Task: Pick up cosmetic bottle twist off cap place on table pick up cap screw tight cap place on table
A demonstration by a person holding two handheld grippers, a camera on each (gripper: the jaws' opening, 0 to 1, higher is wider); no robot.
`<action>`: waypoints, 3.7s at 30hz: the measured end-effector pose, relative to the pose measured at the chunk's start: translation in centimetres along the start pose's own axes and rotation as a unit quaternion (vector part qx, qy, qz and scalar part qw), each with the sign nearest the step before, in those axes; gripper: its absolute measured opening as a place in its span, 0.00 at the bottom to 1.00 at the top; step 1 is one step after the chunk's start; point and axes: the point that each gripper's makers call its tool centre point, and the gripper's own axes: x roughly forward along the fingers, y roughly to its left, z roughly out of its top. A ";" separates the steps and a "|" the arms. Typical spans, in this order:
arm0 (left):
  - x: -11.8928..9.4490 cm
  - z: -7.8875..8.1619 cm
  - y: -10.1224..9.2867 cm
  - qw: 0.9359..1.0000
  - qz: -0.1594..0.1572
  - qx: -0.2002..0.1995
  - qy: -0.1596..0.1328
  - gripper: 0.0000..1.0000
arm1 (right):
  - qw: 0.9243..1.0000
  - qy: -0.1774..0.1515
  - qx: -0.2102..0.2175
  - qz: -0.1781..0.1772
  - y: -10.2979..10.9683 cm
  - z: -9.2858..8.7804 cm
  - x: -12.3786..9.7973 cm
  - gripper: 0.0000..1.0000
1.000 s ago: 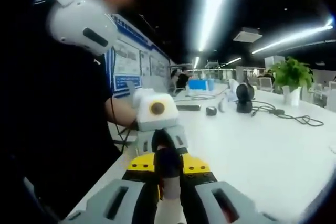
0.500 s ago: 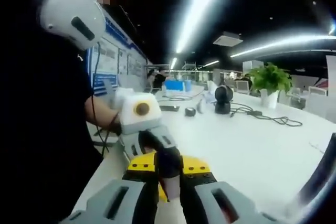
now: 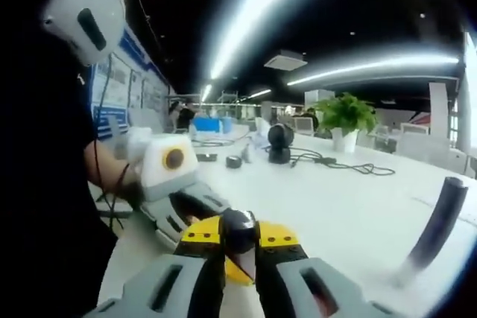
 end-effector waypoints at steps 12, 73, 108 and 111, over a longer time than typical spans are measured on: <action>0.0 -0.1 0.4 1.000 0.009 -0.005 0.001 0.10 | 0.990 0.011 0.034 -0.135 -0.8 -0.2 -0.1 0.09; 0.1 -0.3 -0.9 0.999 -0.032 -0.016 0.005 0.09 | 0.994 -0.072 0.058 -0.050 -1.9 3.0 -3.8 0.26; -0.4 -0.1 -3.5 0.995 -0.097 -0.007 0.001 0.09 | 0.974 0.002 0.014 0.226 2.2 -0.5 -2.0 0.10; -0.4 -0.1 -3.4 0.996 -0.094 -0.006 0.001 0.09 | 0.977 -0.001 0.012 0.215 2.4 -0.3 -2.0 0.09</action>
